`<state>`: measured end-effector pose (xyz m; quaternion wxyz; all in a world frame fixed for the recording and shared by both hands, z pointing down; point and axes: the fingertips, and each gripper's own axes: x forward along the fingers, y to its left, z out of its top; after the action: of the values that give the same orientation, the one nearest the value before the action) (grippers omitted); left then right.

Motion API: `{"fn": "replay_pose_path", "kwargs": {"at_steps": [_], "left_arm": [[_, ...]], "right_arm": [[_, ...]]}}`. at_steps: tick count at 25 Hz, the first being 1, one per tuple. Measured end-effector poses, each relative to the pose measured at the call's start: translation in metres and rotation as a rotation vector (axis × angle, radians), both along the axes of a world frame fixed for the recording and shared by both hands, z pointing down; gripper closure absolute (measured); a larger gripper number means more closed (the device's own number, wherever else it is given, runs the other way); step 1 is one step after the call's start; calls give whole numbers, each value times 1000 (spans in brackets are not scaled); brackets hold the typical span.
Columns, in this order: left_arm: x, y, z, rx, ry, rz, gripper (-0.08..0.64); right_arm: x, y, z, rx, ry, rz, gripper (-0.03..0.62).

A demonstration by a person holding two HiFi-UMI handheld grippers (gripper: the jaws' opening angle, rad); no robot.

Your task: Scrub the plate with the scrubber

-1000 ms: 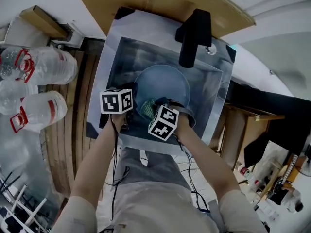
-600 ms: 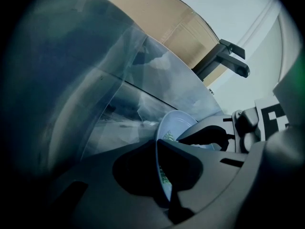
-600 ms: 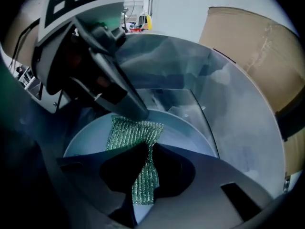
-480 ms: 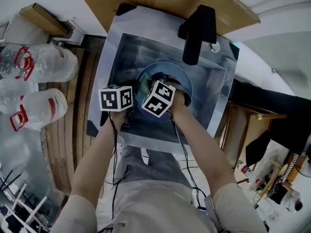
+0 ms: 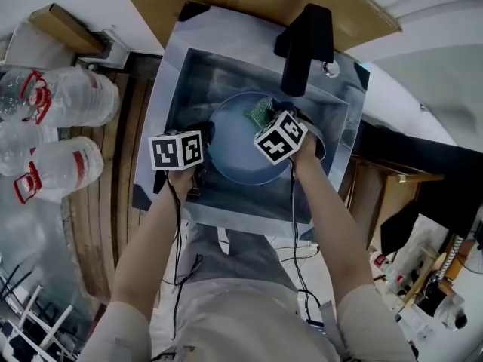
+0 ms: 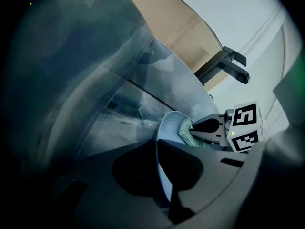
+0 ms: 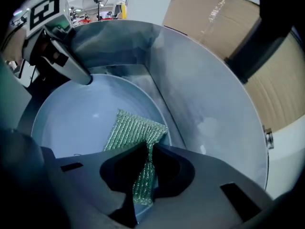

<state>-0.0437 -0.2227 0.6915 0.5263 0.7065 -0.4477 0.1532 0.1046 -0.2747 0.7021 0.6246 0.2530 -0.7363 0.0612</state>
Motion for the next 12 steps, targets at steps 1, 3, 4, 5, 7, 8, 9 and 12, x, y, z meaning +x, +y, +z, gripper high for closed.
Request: {"fn": "replay_pose_path", "kwargs": {"at_steps": [1, 3, 4, 5, 7, 8, 9, 12], "left_arm": [[-1, 0, 0, 1, 1, -4, 528], [-1, 0, 0, 1, 3, -12, 528], [0, 0, 0, 1, 4, -15, 528], [0, 0, 0, -1, 4, -17, 528], [0, 1, 1, -5, 5, -21, 528], [-1, 1, 1, -5, 6, -24, 528], [-1, 0, 1, -5, 6, -25, 527], [0, -1, 0, -4, 2, -27, 526]], "right_arm": [[7, 5, -1, -13, 15, 0, 517], [19, 16, -1, -17, 82, -44, 517], [23, 25, -1, -20, 126, -84, 518], [25, 37, -1, -31, 163, -125, 520], [22, 64, -1, -80, 191, -185, 520], [18, 78, -1, -113, 178, -200, 520], [12, 92, -2, -148, 151, -209, 520], [-17, 127, -4, -232, 26, -224, 520]]}}
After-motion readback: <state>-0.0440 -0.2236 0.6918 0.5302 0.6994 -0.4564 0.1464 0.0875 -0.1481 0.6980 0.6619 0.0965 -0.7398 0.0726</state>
